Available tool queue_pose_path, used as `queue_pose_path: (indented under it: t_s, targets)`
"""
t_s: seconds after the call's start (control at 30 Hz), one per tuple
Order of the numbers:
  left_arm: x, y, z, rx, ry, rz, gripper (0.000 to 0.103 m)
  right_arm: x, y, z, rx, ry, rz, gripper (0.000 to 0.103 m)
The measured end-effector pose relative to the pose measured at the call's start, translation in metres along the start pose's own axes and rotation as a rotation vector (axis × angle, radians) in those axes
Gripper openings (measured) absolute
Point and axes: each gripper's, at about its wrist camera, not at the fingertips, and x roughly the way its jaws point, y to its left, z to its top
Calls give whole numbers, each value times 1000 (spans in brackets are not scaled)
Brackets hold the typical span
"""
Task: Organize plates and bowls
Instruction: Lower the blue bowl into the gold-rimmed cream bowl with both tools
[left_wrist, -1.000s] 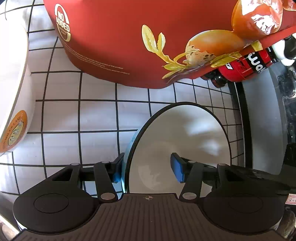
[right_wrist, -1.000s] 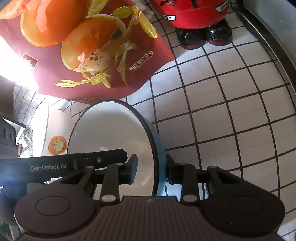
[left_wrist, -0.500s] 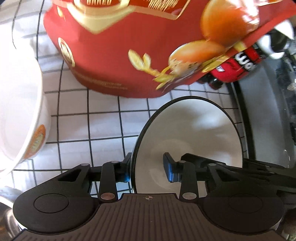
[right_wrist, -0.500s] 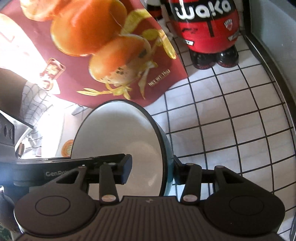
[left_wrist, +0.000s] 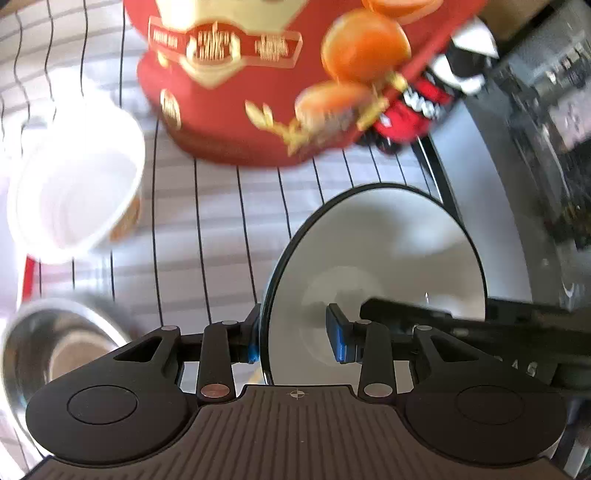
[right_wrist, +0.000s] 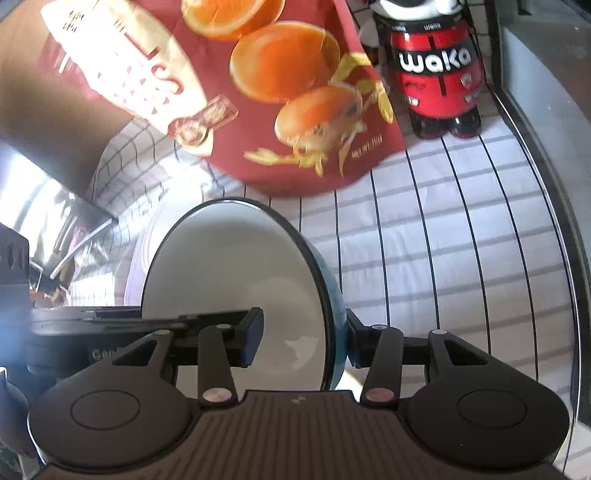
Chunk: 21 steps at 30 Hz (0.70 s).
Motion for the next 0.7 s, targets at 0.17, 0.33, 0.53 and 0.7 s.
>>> queue_pose_path:
  t_s: [0.17, 0.33, 0.53, 0.7]
  targets:
    - [10, 7, -44, -29, 88, -31, 37, 4, -2, -40, -14, 73, -27, 47]
    - [27, 19, -73, -77, 135, -52, 37, 18, -12, -68, 6, 124, -33, 48]
    - [29, 32, -81, -118, 109, -53, 32, 34, -19, -78, 43, 139, -22, 51]
    - [26, 42, -82, -166, 100, -71, 26, 36, -12, -80, 14, 133, -44, 56]
